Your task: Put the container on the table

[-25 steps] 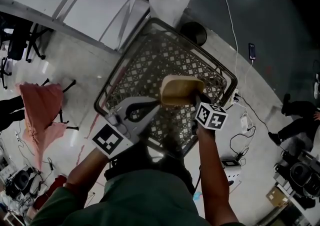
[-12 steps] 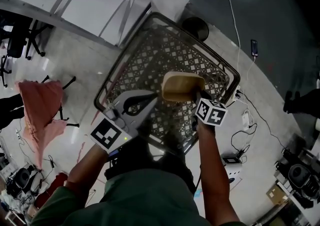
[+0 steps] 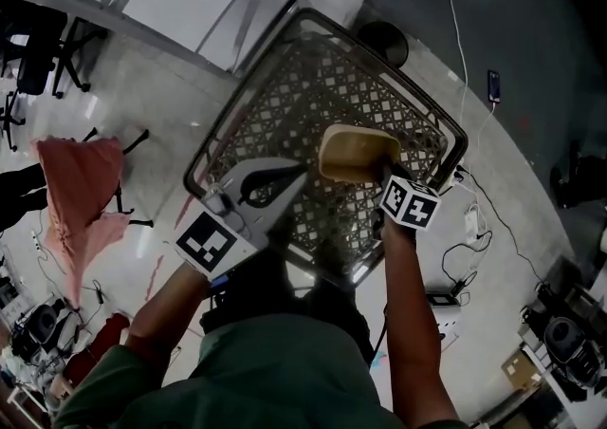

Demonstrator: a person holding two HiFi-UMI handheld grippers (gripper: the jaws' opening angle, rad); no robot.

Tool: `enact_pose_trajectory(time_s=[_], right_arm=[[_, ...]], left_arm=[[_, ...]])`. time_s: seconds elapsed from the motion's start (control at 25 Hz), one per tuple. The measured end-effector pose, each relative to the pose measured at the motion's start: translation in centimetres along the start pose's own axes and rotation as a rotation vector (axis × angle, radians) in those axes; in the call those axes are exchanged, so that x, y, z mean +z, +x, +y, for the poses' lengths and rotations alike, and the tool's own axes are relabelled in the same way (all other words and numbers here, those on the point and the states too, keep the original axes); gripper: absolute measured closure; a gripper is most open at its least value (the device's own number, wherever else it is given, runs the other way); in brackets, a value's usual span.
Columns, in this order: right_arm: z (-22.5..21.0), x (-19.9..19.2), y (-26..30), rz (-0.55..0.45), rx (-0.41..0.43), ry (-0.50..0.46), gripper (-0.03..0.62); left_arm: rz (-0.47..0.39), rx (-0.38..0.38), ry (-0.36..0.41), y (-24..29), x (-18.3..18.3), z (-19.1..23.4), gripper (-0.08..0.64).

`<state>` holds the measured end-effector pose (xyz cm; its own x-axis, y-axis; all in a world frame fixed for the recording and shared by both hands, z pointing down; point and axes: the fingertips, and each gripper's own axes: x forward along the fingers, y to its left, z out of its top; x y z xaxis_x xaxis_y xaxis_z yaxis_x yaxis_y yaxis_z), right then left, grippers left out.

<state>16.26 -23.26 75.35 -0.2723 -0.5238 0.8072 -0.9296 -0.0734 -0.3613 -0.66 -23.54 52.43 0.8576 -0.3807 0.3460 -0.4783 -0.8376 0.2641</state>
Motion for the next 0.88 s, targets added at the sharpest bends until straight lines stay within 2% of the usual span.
enact_pose_trajectory(time_s=[0.88], right_arm=[[-1.5,-0.9,2.2,0.050,-0.090,0.022,0.583]], left_arm=[[-0.034,0.058,0.022,-1.9,0.1,3.1,0.561]])
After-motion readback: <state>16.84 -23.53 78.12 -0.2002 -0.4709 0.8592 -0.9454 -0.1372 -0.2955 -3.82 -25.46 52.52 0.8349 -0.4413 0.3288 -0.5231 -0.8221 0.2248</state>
